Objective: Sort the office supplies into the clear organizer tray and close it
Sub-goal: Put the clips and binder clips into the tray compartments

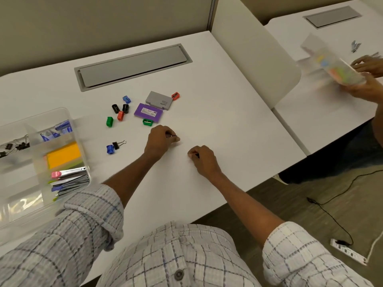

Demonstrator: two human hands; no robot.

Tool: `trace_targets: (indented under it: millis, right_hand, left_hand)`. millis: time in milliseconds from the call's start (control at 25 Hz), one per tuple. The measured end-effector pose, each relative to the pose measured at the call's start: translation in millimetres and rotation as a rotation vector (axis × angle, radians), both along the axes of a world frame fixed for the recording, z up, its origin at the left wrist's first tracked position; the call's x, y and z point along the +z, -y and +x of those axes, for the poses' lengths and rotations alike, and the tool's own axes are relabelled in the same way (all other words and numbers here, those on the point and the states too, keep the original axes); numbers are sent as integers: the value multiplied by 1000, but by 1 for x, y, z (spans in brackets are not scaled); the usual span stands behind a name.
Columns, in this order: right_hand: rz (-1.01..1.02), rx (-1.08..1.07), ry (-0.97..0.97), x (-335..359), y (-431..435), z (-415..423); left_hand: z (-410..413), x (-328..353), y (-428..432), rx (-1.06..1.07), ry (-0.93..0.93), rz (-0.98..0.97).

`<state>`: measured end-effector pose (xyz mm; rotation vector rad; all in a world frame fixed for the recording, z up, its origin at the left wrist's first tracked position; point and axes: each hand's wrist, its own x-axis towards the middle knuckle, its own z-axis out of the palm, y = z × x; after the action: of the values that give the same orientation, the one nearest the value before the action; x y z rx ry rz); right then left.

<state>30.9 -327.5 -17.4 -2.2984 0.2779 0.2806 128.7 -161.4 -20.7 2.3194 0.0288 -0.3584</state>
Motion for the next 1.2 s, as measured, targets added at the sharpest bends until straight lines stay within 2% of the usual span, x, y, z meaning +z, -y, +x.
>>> trace_targets:
  millis: [160,240,320,440,560,760,960,1080,1200]
  right_hand:
    - [654,-336,-240,10,-17,16]
    - [866,-440,-322,18,-32,25]
    - [994,-469,-406,28,-51,32]
    - [1020,-424,-494,41,-84,40]
    - [1017,-380,-529,53,-127,47]
    - [1057,-271,-552,75,-210,56]
    - [1044,-90,-517,100,-305,69]
    - [1045,-58,-502,111,-357,78]
    - [1023,-9,-495,121,-397,86]
  left_hand:
    - [-14,13,-17,217,-225,-379]
    - [-21,20,-32,322,-341,-562]
    - [-29,31,-52,447,-442,-732]
    - [-37,48,-88,560,-524,-912]
    - [-45,65,-134,604,-501,-1006]
    - [-56,86,-213,684,-435,-1019]
    - [-53,99,-296,885,-260,-1073]
    - [-47,101,-339,1016,-168,-1045]
    - [-40,99,-371,1059,-143,-1004]
